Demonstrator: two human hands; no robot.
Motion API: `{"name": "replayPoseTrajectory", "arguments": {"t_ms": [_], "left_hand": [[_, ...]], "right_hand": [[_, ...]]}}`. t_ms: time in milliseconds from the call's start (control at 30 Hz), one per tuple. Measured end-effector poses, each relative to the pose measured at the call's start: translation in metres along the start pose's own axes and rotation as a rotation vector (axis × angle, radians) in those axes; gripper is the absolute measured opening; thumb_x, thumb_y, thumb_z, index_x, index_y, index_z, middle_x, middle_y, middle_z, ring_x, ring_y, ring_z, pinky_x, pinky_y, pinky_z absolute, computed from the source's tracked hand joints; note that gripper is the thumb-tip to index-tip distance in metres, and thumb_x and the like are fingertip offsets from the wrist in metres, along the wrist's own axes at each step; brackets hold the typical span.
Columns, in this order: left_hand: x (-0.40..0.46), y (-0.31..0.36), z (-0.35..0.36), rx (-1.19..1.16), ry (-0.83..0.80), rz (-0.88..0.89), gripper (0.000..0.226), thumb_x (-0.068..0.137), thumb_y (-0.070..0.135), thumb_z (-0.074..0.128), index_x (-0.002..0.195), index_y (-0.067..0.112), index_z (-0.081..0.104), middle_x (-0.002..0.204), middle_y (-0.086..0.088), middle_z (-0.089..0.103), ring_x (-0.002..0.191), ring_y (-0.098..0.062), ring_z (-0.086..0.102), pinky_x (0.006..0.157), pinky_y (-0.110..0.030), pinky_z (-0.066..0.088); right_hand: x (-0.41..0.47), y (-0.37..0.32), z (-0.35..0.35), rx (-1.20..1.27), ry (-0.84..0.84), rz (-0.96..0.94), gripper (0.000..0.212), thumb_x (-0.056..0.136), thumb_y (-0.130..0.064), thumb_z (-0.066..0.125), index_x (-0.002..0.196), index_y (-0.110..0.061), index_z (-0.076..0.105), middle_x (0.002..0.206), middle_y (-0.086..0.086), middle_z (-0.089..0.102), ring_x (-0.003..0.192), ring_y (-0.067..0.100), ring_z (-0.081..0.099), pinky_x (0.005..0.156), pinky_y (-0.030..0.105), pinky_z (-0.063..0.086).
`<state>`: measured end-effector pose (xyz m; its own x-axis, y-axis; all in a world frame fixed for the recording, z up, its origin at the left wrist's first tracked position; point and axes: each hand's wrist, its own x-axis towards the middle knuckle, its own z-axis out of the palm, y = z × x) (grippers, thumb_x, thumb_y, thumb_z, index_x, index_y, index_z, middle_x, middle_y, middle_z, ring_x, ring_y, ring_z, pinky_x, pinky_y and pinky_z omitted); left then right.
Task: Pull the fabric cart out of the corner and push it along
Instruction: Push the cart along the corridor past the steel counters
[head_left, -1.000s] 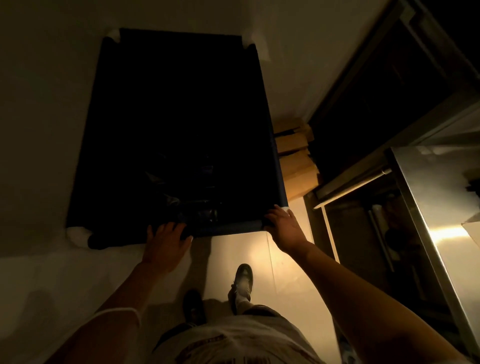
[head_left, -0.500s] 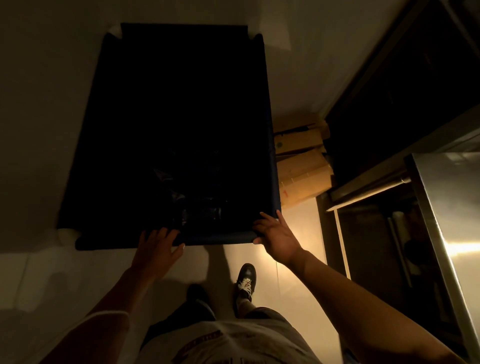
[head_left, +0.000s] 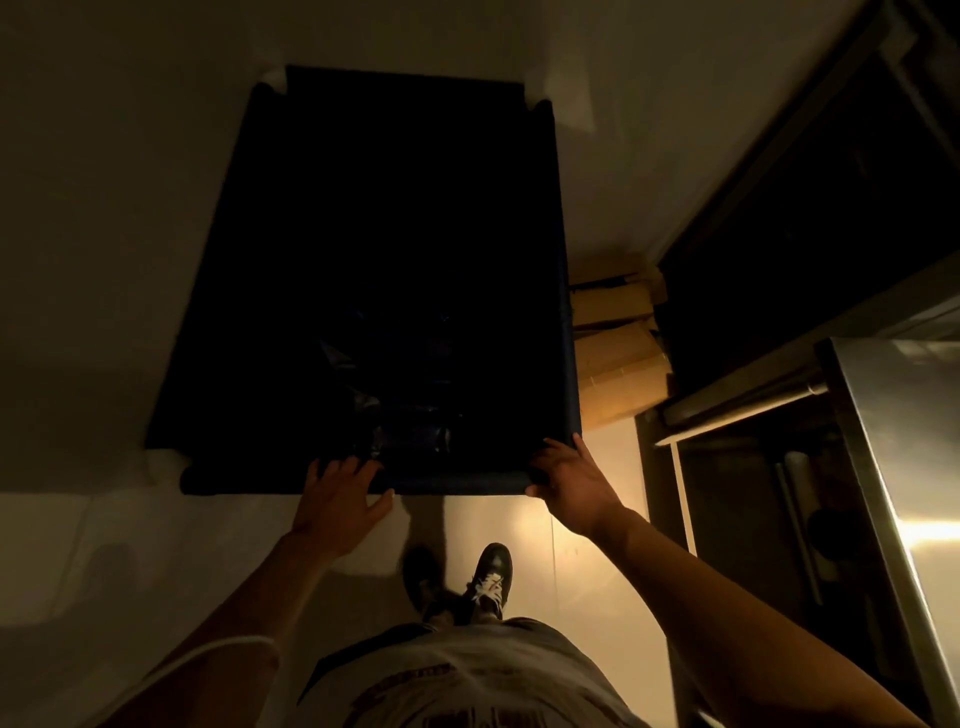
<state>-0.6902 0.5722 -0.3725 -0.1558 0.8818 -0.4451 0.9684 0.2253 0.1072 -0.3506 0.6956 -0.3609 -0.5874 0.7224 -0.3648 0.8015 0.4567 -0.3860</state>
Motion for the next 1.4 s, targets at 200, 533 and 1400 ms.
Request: {"name": "replayPoseTrajectory", "arguments": {"t_ms": [200,533,1400], "left_hand": [[0.007,-0.020,0.000,-0.067,0.012,0.038,0.089,0.076,0.083,0.016,0.132,0.030,0.060,0.135,0.000,0.060,0.130,-0.026,0.052,0.119,-0.046,0.025],[0.019,-0.037,-0.010,-0.045,-0.060,0.048,0.099,0.072,0.096,0.023,0.139,0.030,0.054,0.148,-0.001,0.051,0.138,-0.027,0.044,0.115,-0.047,0.031],[0.042,-0.043,0.035,-0.071,0.332,0.028,0.036,0.089,0.040,0.049,0.112,0.021,0.068,0.110,-0.004,0.068,0.097,-0.030,0.064,0.086,-0.040,0.048]], "right_hand": [[-0.001,-0.007,-0.004,-0.028,-0.049,0.059,0.040,0.100,-0.039,0.054,0.138,-0.027,0.058,0.148,-0.005,0.052,0.151,0.015,0.028,0.130,0.042,0.002],[0.004,0.002,-0.012,-0.112,-0.123,-0.013,0.047,0.100,-0.052,0.048,0.141,-0.030,0.054,0.155,-0.006,0.045,0.153,0.014,0.023,0.130,0.043,0.002],[0.049,0.007,0.033,-0.267,0.112,-0.031,0.037,0.099,-0.046,0.038,0.114,-0.027,0.067,0.119,-0.005,0.067,0.119,0.018,0.058,0.119,0.038,0.033]]}}
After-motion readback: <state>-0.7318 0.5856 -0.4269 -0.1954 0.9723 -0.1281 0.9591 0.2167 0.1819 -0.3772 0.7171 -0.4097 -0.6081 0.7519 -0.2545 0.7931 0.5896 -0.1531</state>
